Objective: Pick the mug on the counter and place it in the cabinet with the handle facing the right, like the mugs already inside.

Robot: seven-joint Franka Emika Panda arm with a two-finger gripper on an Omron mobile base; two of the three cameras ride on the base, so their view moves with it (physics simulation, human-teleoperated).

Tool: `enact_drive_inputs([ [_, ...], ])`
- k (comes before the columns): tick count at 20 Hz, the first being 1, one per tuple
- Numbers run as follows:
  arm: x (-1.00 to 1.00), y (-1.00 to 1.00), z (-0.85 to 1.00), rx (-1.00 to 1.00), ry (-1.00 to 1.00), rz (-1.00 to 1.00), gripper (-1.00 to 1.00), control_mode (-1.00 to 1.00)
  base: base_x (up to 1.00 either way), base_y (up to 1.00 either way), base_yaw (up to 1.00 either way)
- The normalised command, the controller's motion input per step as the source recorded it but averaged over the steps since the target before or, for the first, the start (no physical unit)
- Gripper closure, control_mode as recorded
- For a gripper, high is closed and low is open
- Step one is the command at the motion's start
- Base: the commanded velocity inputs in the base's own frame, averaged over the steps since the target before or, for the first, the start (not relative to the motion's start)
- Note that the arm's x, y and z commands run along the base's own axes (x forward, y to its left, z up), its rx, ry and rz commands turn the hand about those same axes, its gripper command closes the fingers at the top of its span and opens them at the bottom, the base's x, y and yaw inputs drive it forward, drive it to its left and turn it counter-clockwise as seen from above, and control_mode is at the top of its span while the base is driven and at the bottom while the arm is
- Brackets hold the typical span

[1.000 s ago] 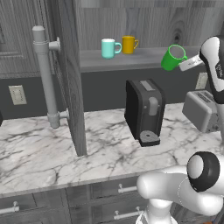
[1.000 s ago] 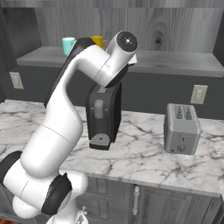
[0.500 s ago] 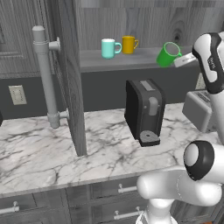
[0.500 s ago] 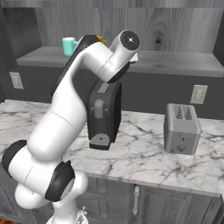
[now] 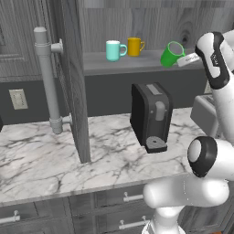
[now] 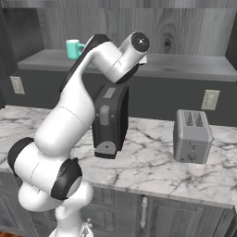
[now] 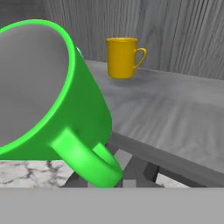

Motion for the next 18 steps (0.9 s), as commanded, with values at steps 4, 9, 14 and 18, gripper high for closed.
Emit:
enact_drive_inputs([
  [4, 0.22, 0.0, 0.0, 0.03, 0.0, 0.0, 1.0, -1.0, 0.0, 0.0, 0.0],
  [9, 0.22, -0.04, 0.0, 0.01, 0.01, 0.0, 1.0, -1.0, 0.0, 0.0, 0.0],
  [14, 0.19, 0.0, 0.0, 0.0, 0.05, 0.01, 1.0, -1.0, 0.0, 0.0, 0.0],
  [18, 0.12, 0.0, -0.01, 0.0, 0.06, 0.02, 1.0, -1.0, 0.0, 0.0, 0.0],
])
